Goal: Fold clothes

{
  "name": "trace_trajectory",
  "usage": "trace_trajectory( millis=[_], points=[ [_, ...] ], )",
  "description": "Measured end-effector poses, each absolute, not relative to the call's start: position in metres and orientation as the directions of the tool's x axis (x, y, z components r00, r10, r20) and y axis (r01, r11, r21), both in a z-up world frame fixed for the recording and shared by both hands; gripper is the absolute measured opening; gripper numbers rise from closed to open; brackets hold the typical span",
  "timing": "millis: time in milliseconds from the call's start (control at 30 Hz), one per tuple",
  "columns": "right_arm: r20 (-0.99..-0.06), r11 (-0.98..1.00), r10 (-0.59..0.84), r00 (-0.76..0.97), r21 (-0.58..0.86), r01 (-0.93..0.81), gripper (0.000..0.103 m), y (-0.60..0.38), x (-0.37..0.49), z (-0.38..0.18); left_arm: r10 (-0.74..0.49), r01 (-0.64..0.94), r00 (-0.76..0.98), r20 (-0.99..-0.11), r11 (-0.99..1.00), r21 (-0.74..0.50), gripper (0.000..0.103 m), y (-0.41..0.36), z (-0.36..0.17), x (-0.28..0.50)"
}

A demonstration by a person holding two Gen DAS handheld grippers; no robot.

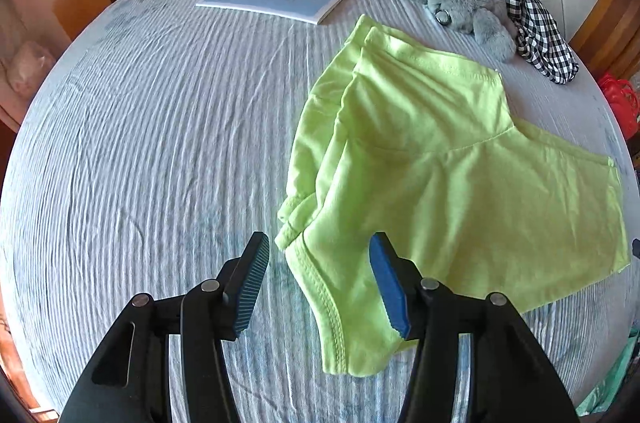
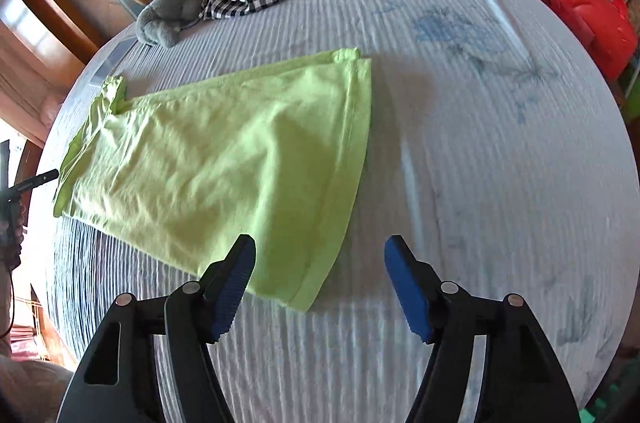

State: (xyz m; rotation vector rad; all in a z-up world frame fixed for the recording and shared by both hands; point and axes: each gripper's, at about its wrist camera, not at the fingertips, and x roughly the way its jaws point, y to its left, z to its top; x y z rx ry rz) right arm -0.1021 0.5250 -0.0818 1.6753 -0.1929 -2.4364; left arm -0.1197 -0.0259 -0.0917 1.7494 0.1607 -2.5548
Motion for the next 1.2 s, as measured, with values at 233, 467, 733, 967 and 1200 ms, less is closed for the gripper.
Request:
trace_trajectory(
  millis=[233,467,733,967,1200],
  points=[
    [-0.928,-0.976,-0.136,-0.346,0.065,0.210,0.062,0.482,-0.086,-0.099,0.067,0.086,-0.316,-0.946,-0.991,-0.099,0.053,-0.021,-0.114,-0.094],
    [-0.973,-0.989,-0.039,-0.226,0.006,0.145,0.018,0.497,-0.095,-0.106,-0.041,0.095,-0.271,-0.962,-0.995,0.015,0.023,-0.026,-0.110,-0.101],
    [-0.916,-0.969,-0.162,-0.367,0.077,0.234,0.038,0.463,-0.132,-0.021,0.087,-0.014,-0.463,-0.882,-0.996,-0.091,0.059,-0.046,-0.040,-0.138],
    [-0.833,-0.886,-0.389,-0.393,0.222,0.407,0.065,0.295,-0.234,-0.020,0.158,-0.165,-0.439,-0.884,-0.982,-0.094,0.060,-0.036,-0.044,-0.235],
    [-0.859,-0.856,-0.424,-0.286,0.277,0.436,0.067,0.200,-0.297,-0.072,0.156,-0.307,-0.381,-0.911,-0.951,-0.034,0.060,-0.023,-0.085,-0.302]
  ],
)
